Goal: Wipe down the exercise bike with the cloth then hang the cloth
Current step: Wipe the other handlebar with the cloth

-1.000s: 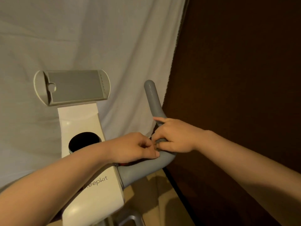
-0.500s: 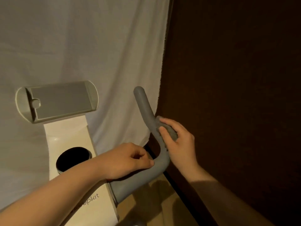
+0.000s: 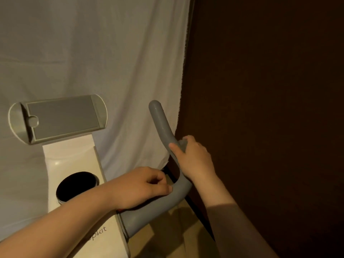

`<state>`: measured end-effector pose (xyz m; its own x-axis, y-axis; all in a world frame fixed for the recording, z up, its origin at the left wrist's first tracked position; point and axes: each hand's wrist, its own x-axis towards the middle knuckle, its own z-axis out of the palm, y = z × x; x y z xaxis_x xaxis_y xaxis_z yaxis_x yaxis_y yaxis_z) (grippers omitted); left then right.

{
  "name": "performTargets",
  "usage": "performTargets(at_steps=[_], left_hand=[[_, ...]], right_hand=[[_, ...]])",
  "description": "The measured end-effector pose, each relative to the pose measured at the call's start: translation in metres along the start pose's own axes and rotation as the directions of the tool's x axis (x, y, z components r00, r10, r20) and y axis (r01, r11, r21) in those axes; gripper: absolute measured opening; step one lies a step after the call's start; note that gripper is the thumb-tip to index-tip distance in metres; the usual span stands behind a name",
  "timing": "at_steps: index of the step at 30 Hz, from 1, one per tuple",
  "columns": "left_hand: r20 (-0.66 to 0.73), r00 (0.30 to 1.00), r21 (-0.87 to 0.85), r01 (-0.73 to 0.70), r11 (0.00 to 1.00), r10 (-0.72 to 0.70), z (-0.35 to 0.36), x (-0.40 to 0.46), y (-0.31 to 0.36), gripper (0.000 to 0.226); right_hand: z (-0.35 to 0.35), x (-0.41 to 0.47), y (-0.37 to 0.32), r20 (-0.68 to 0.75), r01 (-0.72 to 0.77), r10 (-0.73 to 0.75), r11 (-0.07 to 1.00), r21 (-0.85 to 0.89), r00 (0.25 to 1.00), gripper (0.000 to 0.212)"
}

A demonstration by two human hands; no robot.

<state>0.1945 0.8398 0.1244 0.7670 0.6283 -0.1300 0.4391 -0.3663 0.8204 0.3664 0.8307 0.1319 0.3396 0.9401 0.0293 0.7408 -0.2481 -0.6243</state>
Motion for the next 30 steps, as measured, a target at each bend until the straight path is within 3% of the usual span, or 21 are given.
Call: performTargets(at_steps=[5,9,14,17,21,25,30], left_hand=[[-0.015,1.000,-0.005,0.002,1.000,-0.002,0.001,-0.002,-0.002,0.065],[-0.015,1.000,0.019,0.005,1.000,-0.005,0.002,0.000,0.003,0.046],[-0.018,1.000,0.025,-0.010,1.000,0.010,0.003,-0.004,-0.001,0.040],[-0.023,1.000,0.045,-0.011,0.999,0.012,0.003,-0.002,0.003,0.040],[-0.020,1.000,0.036,-0.010,0.999,0.010,0.000,-0.001,0.003,0.059],[-0.030,0.999,0.057,-0.020,0.998,0.022,0.004,-0.003,0.002,0.056],[-0.023,0.999,0.042,-0.025,0.999,0.026,0.000,-0.002,0.001,0.055]], right_hand=[[-0.002,-0.013,0.014,0.014,-0.094,0.095,0.993,-0.069,0.995,0.071],[-0.003,-0.009,0.010,-0.040,-0.109,0.104,0.980,-0.165,0.994,0.064],[0.000,-0.018,0.007,0.009,0.016,-0.017,0.987,0.158,1.000,0.061],[0.000,-0.043,0.018,-0.026,-0.019,0.030,0.945,0.325,0.999,0.061],[0.003,-0.017,0.010,-0.048,-0.111,0.142,0.909,0.401,0.989,0.058],[0.029,-0.064,0.022,-0.126,-0.062,0.205,0.718,0.694,0.971,0.060],[0.026,-0.034,0.021,0.020,-0.188,0.290,0.566,0.803,0.957,0.043]])
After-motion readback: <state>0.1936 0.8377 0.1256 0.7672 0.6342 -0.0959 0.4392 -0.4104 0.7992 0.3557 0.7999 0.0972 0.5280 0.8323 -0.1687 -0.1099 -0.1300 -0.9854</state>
